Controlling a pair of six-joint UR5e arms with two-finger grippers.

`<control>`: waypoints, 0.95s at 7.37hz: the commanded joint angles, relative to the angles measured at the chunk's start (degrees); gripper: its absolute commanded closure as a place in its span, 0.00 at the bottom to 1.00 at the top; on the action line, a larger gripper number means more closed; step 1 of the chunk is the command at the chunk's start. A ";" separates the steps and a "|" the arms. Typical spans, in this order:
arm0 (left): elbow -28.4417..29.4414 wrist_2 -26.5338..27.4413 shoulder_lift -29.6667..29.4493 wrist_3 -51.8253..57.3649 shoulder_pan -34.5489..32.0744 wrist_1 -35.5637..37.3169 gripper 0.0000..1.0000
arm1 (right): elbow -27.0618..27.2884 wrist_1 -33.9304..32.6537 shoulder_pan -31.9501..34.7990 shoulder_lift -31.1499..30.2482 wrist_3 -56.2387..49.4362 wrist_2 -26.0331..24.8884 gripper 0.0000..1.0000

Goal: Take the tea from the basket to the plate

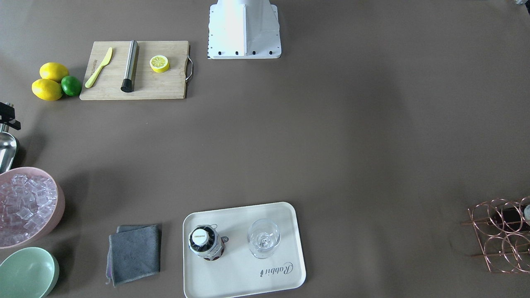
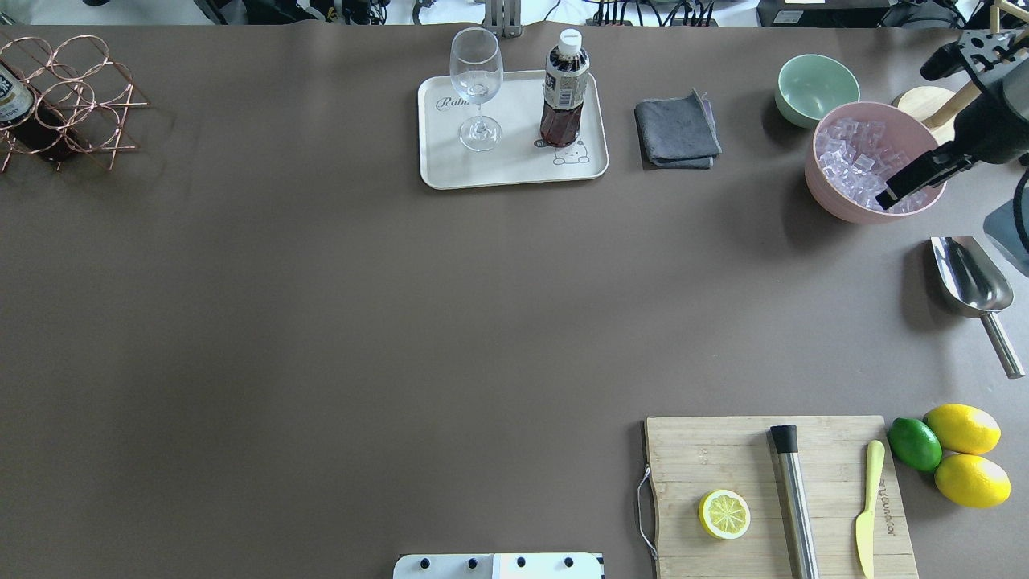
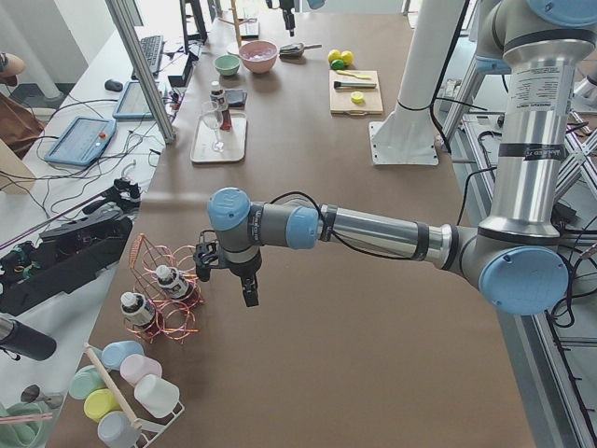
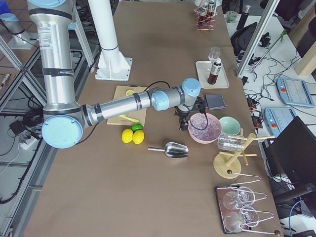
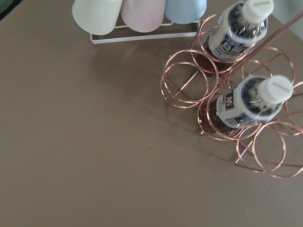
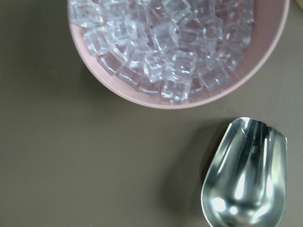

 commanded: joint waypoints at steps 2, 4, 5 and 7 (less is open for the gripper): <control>-0.30 -0.52 1.16 8.82 3.23 -0.77 0.03 | 0.67 -0.81 8.51 -11.12 -0.25 -0.60 0.00; 0.22 -0.61 5.01 12.00 2.79 -5.14 0.03 | -0.73 -0.99 13.18 -13.06 -0.35 -1.65 0.00; 0.05 -1.48 7.12 12.00 2.00 -7.17 0.03 | -1.70 -1.08 14.33 -13.07 -0.43 -3.39 0.00; 0.14 -1.84 8.37 11.91 -0.64 -8.25 0.03 | -1.80 -1.34 15.30 -13.16 -0.35 -6.13 0.00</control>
